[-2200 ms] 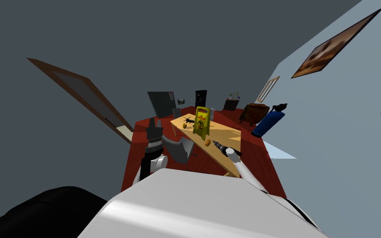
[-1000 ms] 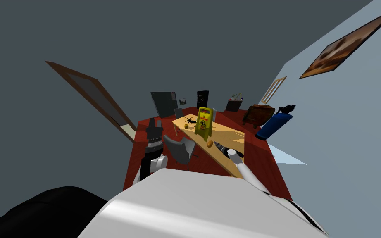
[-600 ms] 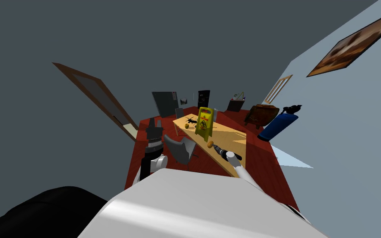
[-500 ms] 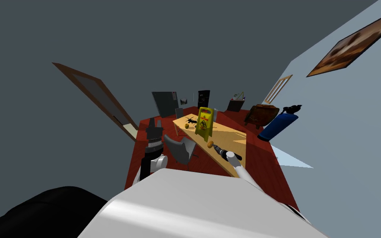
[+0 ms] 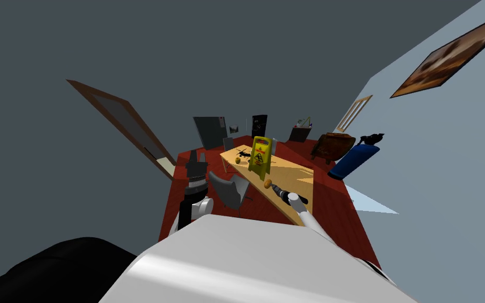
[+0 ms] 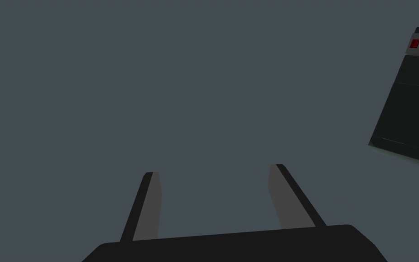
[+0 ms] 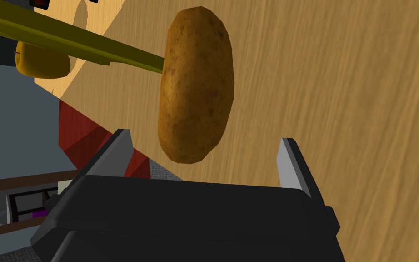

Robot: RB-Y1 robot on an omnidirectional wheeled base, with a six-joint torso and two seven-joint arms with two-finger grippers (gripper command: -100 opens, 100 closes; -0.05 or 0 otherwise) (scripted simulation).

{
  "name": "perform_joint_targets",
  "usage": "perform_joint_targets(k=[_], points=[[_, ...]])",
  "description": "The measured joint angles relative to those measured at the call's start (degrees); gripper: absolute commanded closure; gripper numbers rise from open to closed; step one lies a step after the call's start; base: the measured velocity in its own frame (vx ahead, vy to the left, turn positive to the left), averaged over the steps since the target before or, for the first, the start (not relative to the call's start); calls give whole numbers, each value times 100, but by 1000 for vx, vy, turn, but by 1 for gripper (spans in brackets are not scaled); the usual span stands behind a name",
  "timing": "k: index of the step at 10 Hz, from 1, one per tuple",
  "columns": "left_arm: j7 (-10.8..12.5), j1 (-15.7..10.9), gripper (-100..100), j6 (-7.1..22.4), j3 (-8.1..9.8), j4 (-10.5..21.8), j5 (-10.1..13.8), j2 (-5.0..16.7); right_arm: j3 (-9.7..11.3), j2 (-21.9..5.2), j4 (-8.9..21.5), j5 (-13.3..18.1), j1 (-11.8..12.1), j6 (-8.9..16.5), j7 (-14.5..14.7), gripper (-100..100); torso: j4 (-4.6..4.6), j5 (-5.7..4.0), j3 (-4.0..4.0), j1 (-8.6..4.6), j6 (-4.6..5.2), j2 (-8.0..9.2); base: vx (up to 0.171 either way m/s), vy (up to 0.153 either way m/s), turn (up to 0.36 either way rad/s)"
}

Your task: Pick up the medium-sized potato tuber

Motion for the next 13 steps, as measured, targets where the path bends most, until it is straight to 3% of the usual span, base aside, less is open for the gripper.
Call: perform_joint_targets(k=[4, 7, 8, 10, 11, 12, 13], points=[[0, 0, 0, 0, 0, 0, 0, 0, 46, -233, 44, -111, -151, -221, 79, -100, 3, 1, 7, 4, 0, 12, -29, 14, -53], [0, 0, 0, 0, 0, 0, 0, 0, 111, -469, -89, -45, -228, -331, -109, -100, 3, 1, 7, 1, 1, 12, -38, 12, -86], [0, 0, 0, 0, 0, 0, 0, 0, 145, -562, 51, -208, -341, -481, 51, -100, 3, 1, 9, 3, 1, 17, -48, 15, -29], [0, 0, 0, 0, 0, 0, 0, 0, 190, -648, -252, 82, -235, -517, -262, -100, 3, 0, 7, 2, -1, 12, -26, 8, -14], [0, 0, 0, 0, 0, 0, 0, 0, 221, -740, -244, 90, -272, -556, -311, -100, 2, 1, 7, 2, 0, 11, 39, 2, 145], [0, 0, 0, 0, 0, 0, 0, 0, 205, -617, -290, 245, -176, -507, -409, -100, -2, -1, -4, 3, -5, -8, 69, -15, 102], [0, 0, 0, 0, 0, 0, 0, 0, 191, -549, -190, 172, -184, -453, -347, -100, -5, -1, -12, -3, -2, -22, 87, -12, 44]])
